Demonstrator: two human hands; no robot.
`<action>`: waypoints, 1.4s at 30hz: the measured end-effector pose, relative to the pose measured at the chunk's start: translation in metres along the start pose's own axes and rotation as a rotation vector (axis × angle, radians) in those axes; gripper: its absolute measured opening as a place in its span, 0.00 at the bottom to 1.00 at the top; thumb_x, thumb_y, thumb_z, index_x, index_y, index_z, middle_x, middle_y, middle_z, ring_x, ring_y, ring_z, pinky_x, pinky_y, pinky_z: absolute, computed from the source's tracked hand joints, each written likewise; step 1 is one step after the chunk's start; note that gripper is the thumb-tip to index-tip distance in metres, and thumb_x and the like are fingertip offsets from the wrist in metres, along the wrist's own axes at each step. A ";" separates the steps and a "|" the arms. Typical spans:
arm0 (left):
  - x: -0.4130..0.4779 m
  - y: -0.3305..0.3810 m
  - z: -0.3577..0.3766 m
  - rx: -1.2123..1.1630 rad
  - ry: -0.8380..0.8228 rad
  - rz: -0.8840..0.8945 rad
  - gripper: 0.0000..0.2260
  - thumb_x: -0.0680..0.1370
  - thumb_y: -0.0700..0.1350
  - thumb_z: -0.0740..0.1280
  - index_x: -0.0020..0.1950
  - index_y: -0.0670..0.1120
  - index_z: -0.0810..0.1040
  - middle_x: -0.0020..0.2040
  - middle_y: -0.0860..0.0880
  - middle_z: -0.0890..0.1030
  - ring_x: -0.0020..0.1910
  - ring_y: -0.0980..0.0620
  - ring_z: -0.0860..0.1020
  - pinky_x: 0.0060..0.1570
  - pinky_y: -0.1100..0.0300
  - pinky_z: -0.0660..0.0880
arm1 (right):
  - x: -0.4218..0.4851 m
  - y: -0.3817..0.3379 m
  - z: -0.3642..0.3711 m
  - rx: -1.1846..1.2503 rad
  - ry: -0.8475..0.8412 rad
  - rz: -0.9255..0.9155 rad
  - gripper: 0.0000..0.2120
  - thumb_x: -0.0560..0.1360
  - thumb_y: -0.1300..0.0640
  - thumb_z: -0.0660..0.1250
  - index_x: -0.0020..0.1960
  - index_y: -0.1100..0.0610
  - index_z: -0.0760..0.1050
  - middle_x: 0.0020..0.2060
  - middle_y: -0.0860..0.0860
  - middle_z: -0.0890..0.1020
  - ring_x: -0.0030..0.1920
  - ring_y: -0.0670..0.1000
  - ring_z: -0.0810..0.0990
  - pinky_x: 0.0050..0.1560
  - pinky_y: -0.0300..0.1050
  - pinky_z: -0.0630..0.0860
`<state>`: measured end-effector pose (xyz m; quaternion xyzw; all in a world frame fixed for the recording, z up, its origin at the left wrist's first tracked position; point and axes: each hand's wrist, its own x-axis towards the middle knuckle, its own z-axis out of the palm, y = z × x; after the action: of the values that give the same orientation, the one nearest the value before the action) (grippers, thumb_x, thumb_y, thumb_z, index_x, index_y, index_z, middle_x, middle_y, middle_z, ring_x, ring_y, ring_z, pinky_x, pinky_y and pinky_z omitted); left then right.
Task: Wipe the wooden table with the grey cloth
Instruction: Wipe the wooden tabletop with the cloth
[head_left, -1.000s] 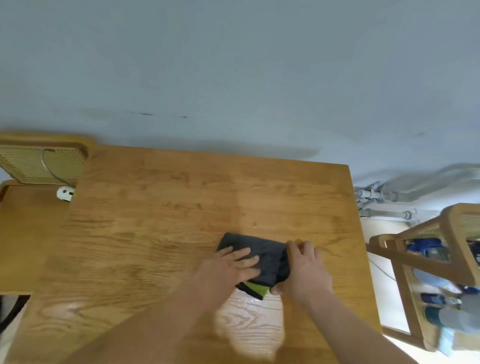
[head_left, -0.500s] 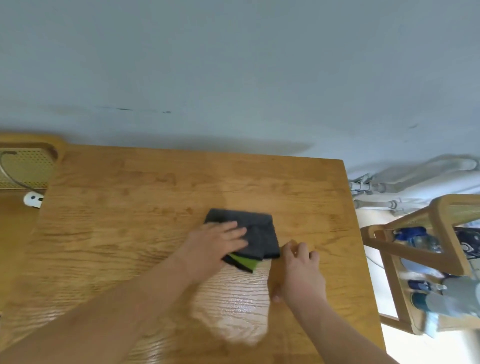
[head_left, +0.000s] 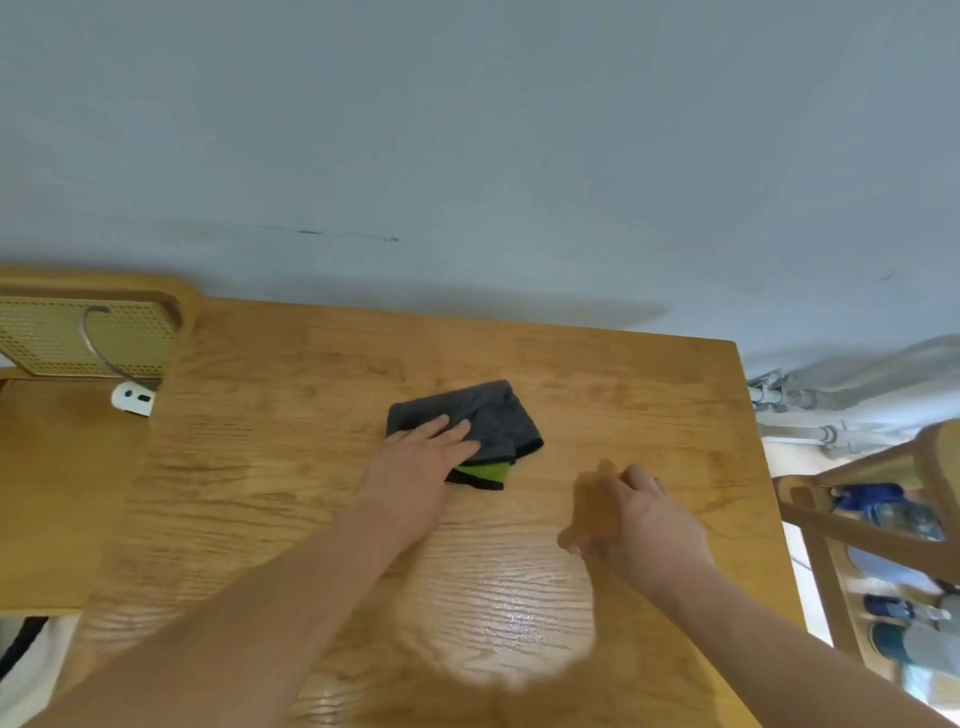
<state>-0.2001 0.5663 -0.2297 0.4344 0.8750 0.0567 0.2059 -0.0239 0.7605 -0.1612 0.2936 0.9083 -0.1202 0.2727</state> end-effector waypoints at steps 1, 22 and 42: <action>-0.002 0.004 0.002 -0.051 0.051 -0.080 0.30 0.82 0.39 0.63 0.81 0.60 0.59 0.83 0.59 0.52 0.82 0.56 0.49 0.78 0.53 0.53 | 0.005 -0.008 0.000 0.013 0.011 -0.035 0.36 0.71 0.34 0.72 0.73 0.47 0.68 0.61 0.46 0.68 0.63 0.50 0.70 0.47 0.44 0.76; 0.013 -0.061 -0.022 0.217 -0.129 0.294 0.25 0.85 0.52 0.59 0.81 0.59 0.57 0.83 0.59 0.52 0.82 0.53 0.50 0.74 0.47 0.59 | 0.077 -0.118 0.001 -0.214 -0.132 0.076 0.56 0.60 0.42 0.85 0.78 0.59 0.61 0.71 0.59 0.63 0.72 0.62 0.63 0.57 0.52 0.80; 0.009 -0.056 -0.021 0.007 0.080 -0.245 0.28 0.82 0.45 0.64 0.80 0.57 0.59 0.83 0.54 0.53 0.80 0.46 0.53 0.71 0.44 0.62 | 0.097 -0.134 -0.042 -0.129 -0.015 -0.144 0.50 0.66 0.32 0.76 0.80 0.48 0.59 0.79 0.50 0.58 0.78 0.56 0.60 0.65 0.56 0.76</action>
<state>-0.2550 0.5400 -0.2291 0.3226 0.9292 0.0454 0.1745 -0.1875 0.7150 -0.1742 0.2087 0.9308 -0.0828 0.2884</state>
